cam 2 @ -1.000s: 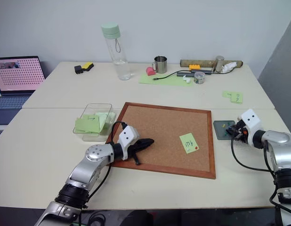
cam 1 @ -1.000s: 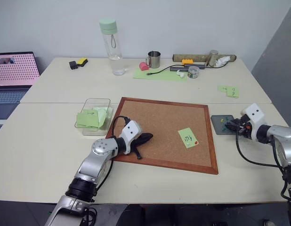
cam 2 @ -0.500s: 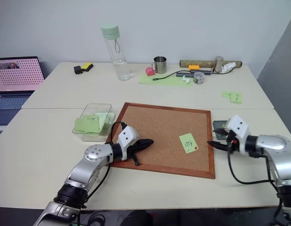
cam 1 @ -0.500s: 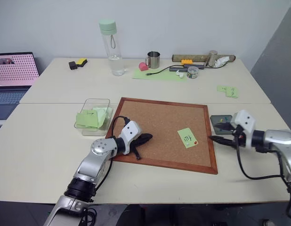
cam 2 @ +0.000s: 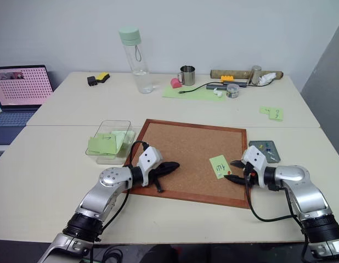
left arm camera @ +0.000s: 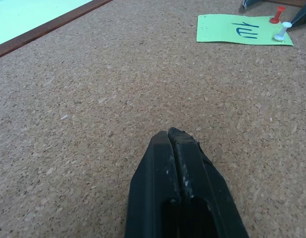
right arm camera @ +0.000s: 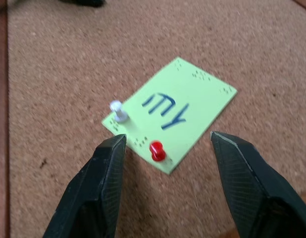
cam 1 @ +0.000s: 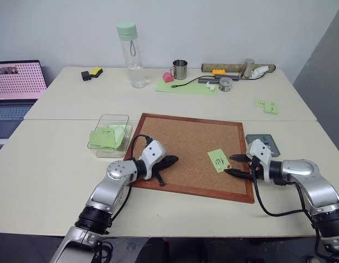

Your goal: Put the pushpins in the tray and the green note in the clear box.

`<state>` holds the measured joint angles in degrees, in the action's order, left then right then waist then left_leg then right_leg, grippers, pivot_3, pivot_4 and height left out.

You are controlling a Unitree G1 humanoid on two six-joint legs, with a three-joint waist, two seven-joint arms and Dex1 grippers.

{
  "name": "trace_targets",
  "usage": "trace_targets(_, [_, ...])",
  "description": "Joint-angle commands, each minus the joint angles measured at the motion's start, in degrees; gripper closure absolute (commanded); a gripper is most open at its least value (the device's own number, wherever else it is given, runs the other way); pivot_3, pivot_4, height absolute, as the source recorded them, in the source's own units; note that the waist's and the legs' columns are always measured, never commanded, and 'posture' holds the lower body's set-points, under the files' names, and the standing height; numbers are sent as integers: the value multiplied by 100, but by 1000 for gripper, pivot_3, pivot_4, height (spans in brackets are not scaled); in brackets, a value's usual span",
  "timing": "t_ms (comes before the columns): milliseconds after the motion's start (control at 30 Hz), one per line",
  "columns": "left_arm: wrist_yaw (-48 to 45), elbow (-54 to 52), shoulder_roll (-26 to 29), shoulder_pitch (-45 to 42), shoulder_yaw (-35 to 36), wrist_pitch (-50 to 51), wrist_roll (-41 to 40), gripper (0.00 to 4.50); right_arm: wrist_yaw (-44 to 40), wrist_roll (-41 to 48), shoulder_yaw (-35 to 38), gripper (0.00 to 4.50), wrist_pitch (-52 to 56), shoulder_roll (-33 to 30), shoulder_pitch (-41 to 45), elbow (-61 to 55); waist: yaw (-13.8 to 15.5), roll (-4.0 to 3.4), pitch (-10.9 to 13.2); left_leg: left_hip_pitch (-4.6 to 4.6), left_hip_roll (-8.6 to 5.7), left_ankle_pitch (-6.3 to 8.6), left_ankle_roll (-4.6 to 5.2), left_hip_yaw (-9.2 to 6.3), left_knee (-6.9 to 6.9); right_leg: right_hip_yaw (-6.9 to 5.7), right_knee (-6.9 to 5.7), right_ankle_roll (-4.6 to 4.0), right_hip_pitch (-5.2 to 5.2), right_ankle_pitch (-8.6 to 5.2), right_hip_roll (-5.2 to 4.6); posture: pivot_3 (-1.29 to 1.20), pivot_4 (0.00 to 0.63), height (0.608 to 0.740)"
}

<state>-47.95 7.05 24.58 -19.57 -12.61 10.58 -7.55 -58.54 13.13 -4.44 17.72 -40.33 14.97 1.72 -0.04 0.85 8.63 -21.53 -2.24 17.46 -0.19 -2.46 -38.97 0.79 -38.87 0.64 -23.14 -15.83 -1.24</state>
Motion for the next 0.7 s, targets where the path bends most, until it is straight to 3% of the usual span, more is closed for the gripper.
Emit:
trace_targets(33, [-35, 137, 93, 213, -136, 202, 172, 4500, -39, -7, 77, 2593, -251, -5, -5, 33, -3, 0, 0, 0, 0, 0, 0, 0, 0, 0, 0, 0, 0, 0, 0, 0, 150, 740])
trace_targets(333, [-53, 148, 98, 222, -153, 206, 184, 4500, -80, 99, 151, 4416, -331, 12, -127, -32, -3, 0, -1, 1, 0, 0, 0, 1, 0, 1, -1, 0, 1, 0, 0, 0, 150, 740])
trace_targets(700, [-18, 190, 103, 289, -144, 209, 205, 4500, -28, 921, 659, 4416, 383, 59, -186, -634, 2, 0, 0, 0, 0, 0, 0, -1, 0, 0, -1, 0, 0, 0, 0, 0, 150, 740])
